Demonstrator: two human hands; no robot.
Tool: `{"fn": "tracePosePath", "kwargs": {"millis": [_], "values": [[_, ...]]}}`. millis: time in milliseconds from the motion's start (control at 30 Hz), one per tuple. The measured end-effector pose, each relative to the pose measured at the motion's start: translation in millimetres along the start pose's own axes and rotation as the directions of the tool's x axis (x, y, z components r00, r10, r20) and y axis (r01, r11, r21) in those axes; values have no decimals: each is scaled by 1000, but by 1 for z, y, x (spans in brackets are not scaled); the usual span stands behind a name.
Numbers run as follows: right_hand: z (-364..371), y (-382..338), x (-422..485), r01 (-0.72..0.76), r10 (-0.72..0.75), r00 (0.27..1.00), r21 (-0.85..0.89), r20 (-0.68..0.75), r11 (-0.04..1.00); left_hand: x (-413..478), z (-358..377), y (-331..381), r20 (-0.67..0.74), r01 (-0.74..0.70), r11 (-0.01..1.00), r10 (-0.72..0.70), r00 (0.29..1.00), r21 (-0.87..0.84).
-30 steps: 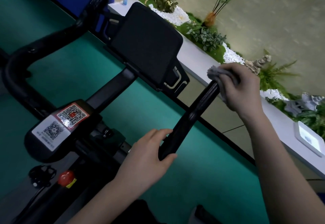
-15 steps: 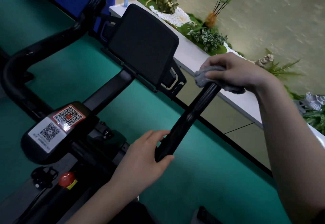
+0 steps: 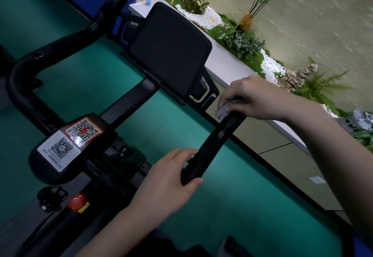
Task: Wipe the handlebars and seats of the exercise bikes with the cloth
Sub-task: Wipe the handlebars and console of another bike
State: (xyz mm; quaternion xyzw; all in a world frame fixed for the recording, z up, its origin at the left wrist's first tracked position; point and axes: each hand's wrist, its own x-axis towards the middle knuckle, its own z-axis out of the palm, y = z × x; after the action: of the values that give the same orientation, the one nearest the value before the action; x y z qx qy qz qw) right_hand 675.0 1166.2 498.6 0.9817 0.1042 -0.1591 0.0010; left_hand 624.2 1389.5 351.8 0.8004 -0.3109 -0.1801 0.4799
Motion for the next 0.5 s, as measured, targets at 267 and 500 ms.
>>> {"fn": "tracePosePath", "kwargs": {"millis": [267,500], "values": [[42,-22,-3,87,-98,992,-125,-84,988,0,-1,2,-5,20,999,-20,1000,-28],[57,-36,-3,189,-189,982,-44,-8,981,2,-1,2,-8,13,1000,-13,1000,-15]]}}
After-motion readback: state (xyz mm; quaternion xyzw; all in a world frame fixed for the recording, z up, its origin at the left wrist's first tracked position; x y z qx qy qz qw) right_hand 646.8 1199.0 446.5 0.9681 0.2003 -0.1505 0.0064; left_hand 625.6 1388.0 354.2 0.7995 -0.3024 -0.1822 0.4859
